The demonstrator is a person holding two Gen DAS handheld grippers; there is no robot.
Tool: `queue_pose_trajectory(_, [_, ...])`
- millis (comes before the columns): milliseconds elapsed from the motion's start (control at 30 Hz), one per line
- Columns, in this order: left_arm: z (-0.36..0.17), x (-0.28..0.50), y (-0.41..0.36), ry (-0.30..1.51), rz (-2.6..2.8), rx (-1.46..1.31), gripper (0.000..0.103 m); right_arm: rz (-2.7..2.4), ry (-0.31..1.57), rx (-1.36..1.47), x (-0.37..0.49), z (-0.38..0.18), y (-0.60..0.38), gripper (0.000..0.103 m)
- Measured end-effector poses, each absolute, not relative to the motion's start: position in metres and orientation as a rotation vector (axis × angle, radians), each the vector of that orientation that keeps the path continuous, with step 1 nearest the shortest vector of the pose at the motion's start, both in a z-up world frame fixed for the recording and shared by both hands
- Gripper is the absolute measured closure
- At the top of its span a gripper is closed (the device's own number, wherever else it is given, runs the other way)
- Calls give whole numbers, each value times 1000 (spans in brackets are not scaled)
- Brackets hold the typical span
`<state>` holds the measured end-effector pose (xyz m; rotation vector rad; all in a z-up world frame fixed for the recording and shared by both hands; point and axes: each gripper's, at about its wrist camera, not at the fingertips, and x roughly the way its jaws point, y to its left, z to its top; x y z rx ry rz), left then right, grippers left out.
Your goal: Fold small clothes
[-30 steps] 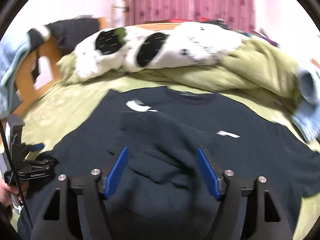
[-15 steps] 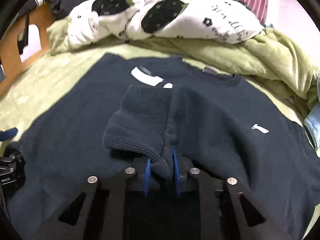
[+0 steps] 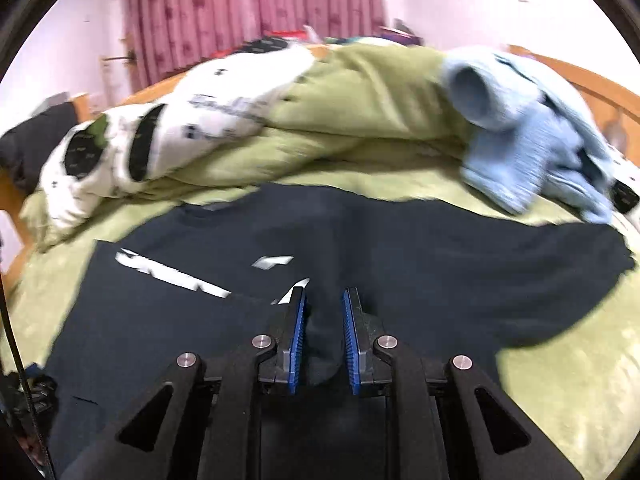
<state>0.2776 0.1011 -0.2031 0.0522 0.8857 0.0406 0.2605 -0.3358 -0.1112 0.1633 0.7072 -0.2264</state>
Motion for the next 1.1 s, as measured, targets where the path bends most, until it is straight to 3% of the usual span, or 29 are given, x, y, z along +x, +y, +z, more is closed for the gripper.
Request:
queue_pose_trajectory(200, [-203,277,101,883,41,55,18,-300,790,145,227,-139,-369,78])
queue_pose_trajectory(533, [-188,266,87,861,74,121,18,-289,723,135,201,-142,-382,45])
queue_pose_trajectory(733, [-161,258,68,834,67,99,18,-319,875,109,215,-175,-385,45])
queue_pose_trajectory(900, [-133,253,47,790,64,107,18,-280,775,139,197,-148,-391,45])
queue_pose_trajectory(967, [-125,252,39,781,59,98,18,-294,743,137,189,-137,-394,36])
queue_pose_trajectory(1100, [-106,247,14,749,56,116,18,-298,719,143,179,-121,-408,34])
